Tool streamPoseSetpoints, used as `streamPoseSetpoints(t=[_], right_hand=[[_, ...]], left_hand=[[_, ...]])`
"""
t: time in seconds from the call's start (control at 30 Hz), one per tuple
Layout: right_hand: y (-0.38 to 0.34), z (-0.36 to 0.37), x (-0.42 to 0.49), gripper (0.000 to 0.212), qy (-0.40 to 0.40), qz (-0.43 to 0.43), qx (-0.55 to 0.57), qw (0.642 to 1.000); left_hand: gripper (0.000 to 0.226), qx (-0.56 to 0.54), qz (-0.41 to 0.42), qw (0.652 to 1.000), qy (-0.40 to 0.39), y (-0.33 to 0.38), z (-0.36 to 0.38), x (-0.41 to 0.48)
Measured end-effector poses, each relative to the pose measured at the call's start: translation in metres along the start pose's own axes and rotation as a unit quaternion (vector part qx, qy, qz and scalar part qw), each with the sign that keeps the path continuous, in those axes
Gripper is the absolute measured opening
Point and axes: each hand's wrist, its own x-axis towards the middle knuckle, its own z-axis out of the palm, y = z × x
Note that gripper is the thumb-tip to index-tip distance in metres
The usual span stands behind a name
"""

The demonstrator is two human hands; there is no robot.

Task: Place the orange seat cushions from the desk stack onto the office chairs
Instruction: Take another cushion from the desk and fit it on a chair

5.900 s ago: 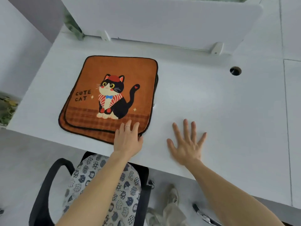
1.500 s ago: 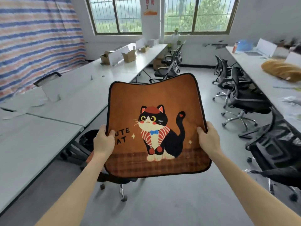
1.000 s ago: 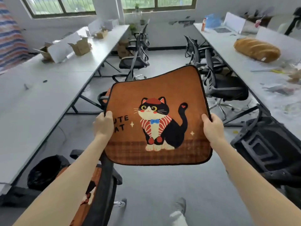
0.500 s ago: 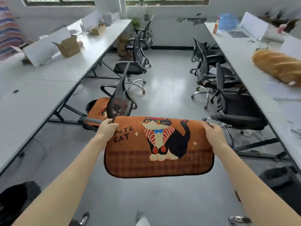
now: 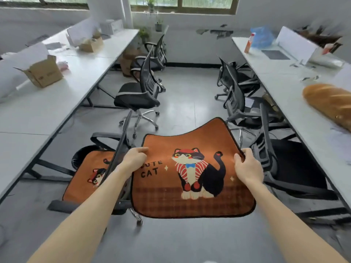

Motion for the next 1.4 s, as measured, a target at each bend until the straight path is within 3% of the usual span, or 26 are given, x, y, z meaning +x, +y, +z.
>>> streamPoseSetpoints(t=[0.33, 0.63, 0.97, 1.4], right_hand=[[-0.091, 0.059, 0.230, 0.027, 0.043, -0.044, 0.081, 0.995], [-0.228, 0.103, 0.476, 0.029, -0.030, -0.093, 0.147, 0.984], [-0.420, 0.186, 0.696, 0.030, -0.092, -0.204, 0.176, 0.959], [-0.624, 0.315, 0.965, 0.036, -0.222, -0.222, 0.116, 0.942]], left_hand=[[0.060, -0.051, 0.030, 0.994, 0.086, 0.117, 0.000, 0.223], [0.062, -0.139, -0.014, 0.974, 0.176, 0.213, -0.043, 0.409], [0.063, -0.228, -0.061, 0.937, 0.259, 0.258, -0.120, 0.620], [0.060, -0.208, -0.136, 0.922, 0.296, 0.338, -0.206, 0.883]])
